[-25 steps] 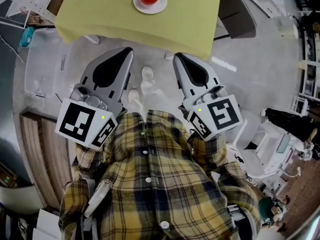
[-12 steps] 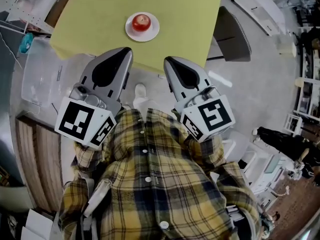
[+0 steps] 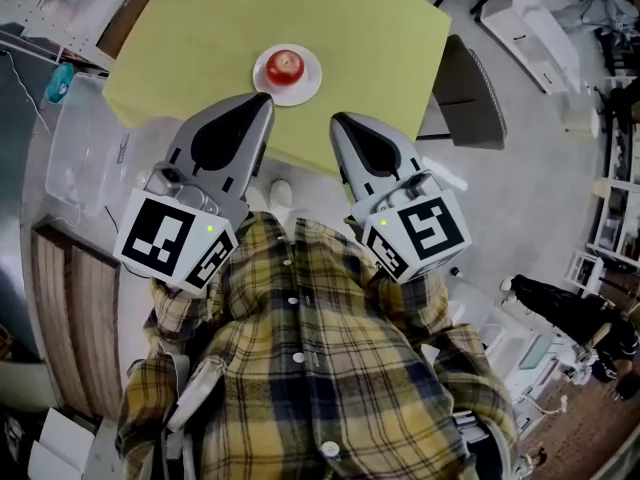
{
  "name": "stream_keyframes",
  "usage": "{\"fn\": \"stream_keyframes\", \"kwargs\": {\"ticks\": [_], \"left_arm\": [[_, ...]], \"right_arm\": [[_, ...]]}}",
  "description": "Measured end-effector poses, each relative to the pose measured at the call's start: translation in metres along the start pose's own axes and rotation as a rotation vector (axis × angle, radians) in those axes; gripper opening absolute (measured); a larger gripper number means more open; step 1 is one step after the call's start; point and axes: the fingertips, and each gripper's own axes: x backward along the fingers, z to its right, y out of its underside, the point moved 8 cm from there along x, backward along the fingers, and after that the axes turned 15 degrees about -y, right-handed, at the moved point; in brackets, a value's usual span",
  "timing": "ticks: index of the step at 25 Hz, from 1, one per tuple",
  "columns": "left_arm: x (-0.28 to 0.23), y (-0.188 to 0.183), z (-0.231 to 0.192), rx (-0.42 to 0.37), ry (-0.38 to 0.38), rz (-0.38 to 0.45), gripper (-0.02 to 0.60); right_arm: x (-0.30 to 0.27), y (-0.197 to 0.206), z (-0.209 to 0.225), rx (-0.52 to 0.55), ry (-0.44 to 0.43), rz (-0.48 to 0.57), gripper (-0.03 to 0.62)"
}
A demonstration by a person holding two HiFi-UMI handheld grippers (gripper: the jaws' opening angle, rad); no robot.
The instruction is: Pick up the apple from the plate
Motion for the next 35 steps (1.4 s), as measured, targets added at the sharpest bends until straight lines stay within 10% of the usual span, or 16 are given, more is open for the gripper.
{"fn": "stream_keyframes", "kwargs": {"ticks": [20,35], "left_arm": [[-0.116,-0.057,-0.140,-0.076,0.278,-0.076,-0.002],[-0.166,-0.050,-0.170,-0.086,0.452,-0.185,-0.002]], "right_arm": [[-0.121,-0.041,0.056,-0.122,0.307,0.024,-0.003],[-0.146,-0.027,0.065,-0.261,0.499,0.024,-0.003]]}}
